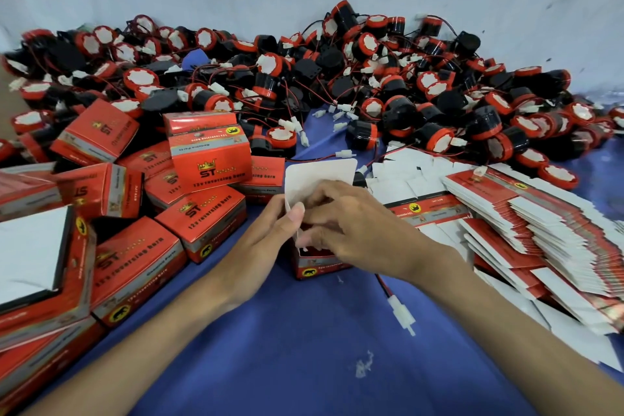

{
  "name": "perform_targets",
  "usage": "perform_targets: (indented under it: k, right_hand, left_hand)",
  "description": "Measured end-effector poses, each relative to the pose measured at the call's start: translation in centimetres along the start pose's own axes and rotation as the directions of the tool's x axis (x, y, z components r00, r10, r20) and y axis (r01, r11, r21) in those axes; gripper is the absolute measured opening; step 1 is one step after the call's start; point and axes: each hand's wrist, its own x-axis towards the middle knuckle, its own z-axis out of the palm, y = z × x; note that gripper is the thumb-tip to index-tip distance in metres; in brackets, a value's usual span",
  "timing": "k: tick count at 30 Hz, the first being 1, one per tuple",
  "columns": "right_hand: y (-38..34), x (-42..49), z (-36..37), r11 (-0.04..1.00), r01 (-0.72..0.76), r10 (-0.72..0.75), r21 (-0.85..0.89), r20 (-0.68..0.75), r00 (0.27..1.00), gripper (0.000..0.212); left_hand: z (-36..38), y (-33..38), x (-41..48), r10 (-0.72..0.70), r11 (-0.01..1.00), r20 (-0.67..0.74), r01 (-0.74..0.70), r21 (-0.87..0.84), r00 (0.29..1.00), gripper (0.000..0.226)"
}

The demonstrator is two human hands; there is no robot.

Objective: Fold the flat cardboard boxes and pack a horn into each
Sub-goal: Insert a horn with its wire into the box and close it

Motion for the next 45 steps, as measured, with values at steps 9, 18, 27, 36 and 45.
perform_targets:
  k: [9,18,27,36,45]
  right_hand:
    - [0.2,0.4,0.3,0.998,0.016,-0.008,0.069,-0.115,0.993,0.018]
    - [0.5,-0.1,1.1,0.955,0.118,-0.142,-0.273,-0.068,0.988,0.015]
    - [-0.1,-0.1,-0.5,0.998,0.057,-0.057,-0.03,0.003,0.998,0.007]
    - [1.2,-1.9,-1.6,1.0,0.011,0.006,0.023,-0.649,0.761,0.013]
    - [2.0,-3.9,2.1,0.791,0.109,0.216,0.602,-0.441,0.871,0.011]
  left_hand:
    - [0.4,0.6,-0.2,-0.02,1.0,0.004,0.02,-0.023,1.0,0.005]
    - [0.3,-0.1,0.1,0.032,0.995,0.018,-0.03,-0.095,0.999,0.035]
    - [0.5,-0.2,0.3,0.024,0.998,0.023,-0.022,-0.064,0.999,0.036]
    - [0.7,0.5,0.8,-0.024,0.999,-0.115,0.028,0.03,0.993,0.029]
    - [1.6,0.6,0.3,0.189,0.966,-0.203,-0.144,0.216,0.961,0.036]
